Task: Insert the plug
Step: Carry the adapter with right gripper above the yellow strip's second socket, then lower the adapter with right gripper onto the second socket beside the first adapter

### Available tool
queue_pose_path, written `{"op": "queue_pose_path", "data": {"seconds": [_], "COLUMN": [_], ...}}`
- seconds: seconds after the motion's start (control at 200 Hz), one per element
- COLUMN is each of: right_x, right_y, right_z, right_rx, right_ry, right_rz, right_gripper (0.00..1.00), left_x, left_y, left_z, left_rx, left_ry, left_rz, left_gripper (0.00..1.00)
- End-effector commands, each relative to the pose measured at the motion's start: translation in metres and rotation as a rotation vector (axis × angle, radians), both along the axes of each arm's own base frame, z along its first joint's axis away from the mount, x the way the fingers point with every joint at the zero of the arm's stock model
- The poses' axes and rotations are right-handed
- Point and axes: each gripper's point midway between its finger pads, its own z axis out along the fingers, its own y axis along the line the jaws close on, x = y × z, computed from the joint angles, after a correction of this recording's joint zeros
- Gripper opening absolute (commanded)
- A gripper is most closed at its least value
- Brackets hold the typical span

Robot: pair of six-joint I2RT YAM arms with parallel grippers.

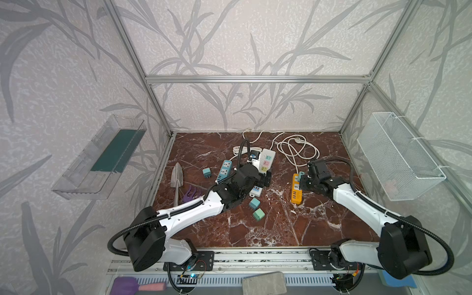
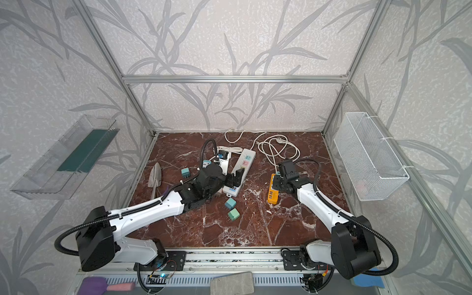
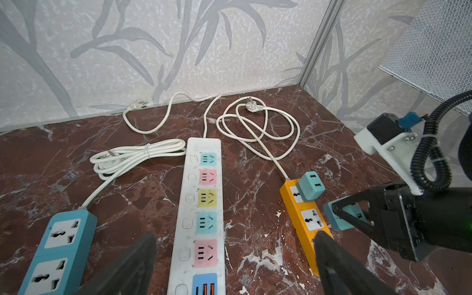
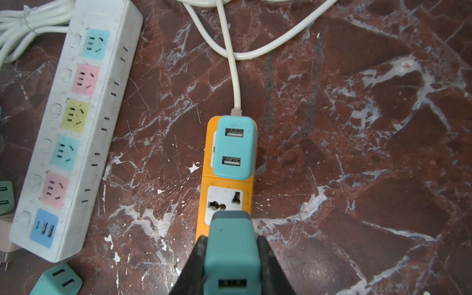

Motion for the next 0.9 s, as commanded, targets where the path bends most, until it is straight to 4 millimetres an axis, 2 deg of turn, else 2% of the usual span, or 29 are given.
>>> {"op": "queue_pose_path", "data": {"seconds": [0.0, 0.275, 0.66, 0.8, 0.895], "right_x": [0.005, 0.010, 0.005, 0.003, -0.001], "right_y": [-0.002, -0.004, -0.002, -0.009, -0.015], "right_z": [-0.005, -0.018, -0.036, -0.042, -0.053], "right_rx": [-0.018, -0.062, -0.068, -0.109, -0.139], "right_ry": [-0.004, 0.052, 0.125, 0.158, 0.194], "right_rz": [0.001, 0.002, 0.020, 0.001, -0.021], "right_gripper": [0.00, 0.00, 0.00, 0.00, 0.00], "left_x": [-0.001, -0.002, -0.001, -0.001, 0.000], "left_y": [0.001, -0.002, 0.002, 0.002, 0.004], "left_z": [0.002, 0.001, 0.006, 0.007, 0.008], "left_rx": [-0.020, -0.010, -0.002, 0.001, 0.005], "left_ry": [0.008, 0.014, -0.007, -0.011, -0.015], "left_rz": [0.007, -0.007, 0.000, 0.002, 0.007], "left_gripper": [0.95, 0.95, 0.96, 0.96, 0.96]}}
